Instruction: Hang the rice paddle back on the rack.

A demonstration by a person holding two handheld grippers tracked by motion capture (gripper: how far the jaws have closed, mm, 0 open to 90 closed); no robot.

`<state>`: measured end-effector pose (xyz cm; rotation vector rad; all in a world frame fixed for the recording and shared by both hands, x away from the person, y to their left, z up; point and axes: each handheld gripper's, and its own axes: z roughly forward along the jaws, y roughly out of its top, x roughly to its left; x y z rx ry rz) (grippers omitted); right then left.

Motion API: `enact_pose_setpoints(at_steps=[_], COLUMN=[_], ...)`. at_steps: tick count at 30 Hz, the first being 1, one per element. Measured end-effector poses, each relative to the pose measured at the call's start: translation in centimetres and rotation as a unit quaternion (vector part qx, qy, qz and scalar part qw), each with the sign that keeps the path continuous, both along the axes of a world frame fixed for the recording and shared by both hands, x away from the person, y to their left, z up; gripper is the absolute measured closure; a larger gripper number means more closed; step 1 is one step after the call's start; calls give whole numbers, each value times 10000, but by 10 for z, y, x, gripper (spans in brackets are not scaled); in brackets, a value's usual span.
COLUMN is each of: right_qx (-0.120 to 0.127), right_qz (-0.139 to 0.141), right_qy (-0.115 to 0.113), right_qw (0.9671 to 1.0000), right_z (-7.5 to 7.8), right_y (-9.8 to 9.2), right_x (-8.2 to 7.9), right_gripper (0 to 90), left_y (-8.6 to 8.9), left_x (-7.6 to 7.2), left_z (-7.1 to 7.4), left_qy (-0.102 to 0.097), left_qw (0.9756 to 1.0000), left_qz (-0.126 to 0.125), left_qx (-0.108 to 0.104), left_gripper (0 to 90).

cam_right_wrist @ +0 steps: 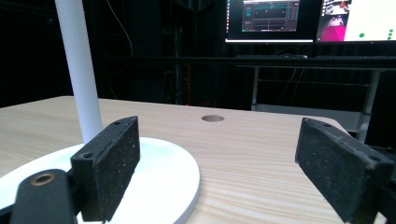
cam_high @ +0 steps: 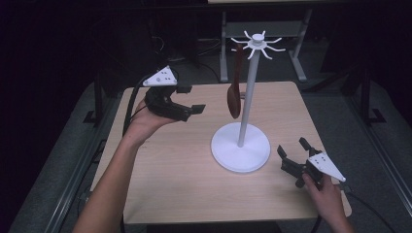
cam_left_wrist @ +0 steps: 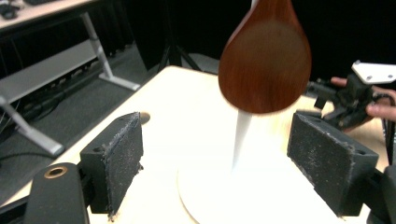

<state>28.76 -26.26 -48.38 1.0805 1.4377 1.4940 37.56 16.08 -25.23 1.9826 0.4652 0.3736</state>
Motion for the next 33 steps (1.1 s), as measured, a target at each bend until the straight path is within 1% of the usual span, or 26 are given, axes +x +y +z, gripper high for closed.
enact_pose_setpoints(at_steps=[1, 2, 6, 7, 10, 11, 12, 14, 15, 17, 18, 19, 22, 23, 24, 25, 26, 28, 29, 30, 33], right_qx=[-2, -3, -9, -10, -11, -12, -17, -19, -19, -20, -26, -26, -29, -17, -38, -39, -42, -43, -35, -39, -34], right_qz=[0, 1, -4, -6, -7, -6, -9, -12, -12, -19, -24, -24, -26, -31, -33, -35, -36, -42, -41, -43, -39], right_qy=[-1, -4, 3, 2, 4, 2, 1, 0, 0, -4, -6, -5, -6, -7, -12, -9, -11, -12, -4, -9, -3], right_qw=[10000, 10000, 10000, 10000, 10000, 10000, 10000, 10000, 10000, 10000, 10000, 10000, 10000, 10000, 10000, 10000, 10000, 10000, 10000, 10000, 10000], right_z=[0, 0, 0, 0, 0, 0, 0, 0, 0, 0, 0, 0, 0, 0, 0, 0, 0, 0, 0, 0, 0], right_y=[0, 0, 0, 0, 0, 0, 0, 0, 0, 1, 1, 1, 1, 1, 1, 1, 1, 1, 1, 1, 1], right_x=[0, 0, 0, 0, 0, 0, 0, 0, 0, 0, 0, 0, 0, 0, 0, 0, 0, 0, 0, 0, 0], right_gripper=[135, 135, 135, 135, 135, 135, 135, 135, 135, 135, 135, 135, 135, 135, 135, 135, 135, 135, 135, 135, 135], left_y=[3, 3, 11, 17, 23, 25, 31, 37, 37, 43, 45, 47, 57, 60, 60, 65, 65, 72, 74, 74, 81], left_x=[-2, -2, -9, -13, -16, -18, -22, -26, -26, -30, -32, -34, -42, -44, -44, -48, -48, -52, -54, -54, -59], left_z=[-3, -3, -16, -22, -27, -30, -35, -41, -41, -48, -52, -54, -69, -73, -73, -79, -79, -88, -92, -92, -102], left_qy=[10, 10, 66, 68, 74, 88, 85, 93, 93, 103, 128, 135, 210, 227, 227, 265, 265, 318, 335, 335, 351], left_qw=[10000, 10000, 9997, 9996, 9994, 9993, 9989, 9985, 9985, 9980, 9978, 9977, 9968, 9966, 9966, 9962, 9962, 9955, 9953, 9953, 9947], left_qz=[25, 25, 169, 237, 295, 337, 406, 489, 489, 570, 611, 630, 745, 757, 757, 792, 792, 852, 880, 880, 920], left_qx=[59, 59, 137, 168, 175, 169, 199, 241, 241, 265, 220, 231, 222, 242, 242, 234, 234, 262, 242, 242, 290], left_gripper=[181, 179, 171, 167, 166, 166, 166, 166, 166, 166, 166, 166, 166, 166, 167, 166, 166, 166, 166, 166, 167])
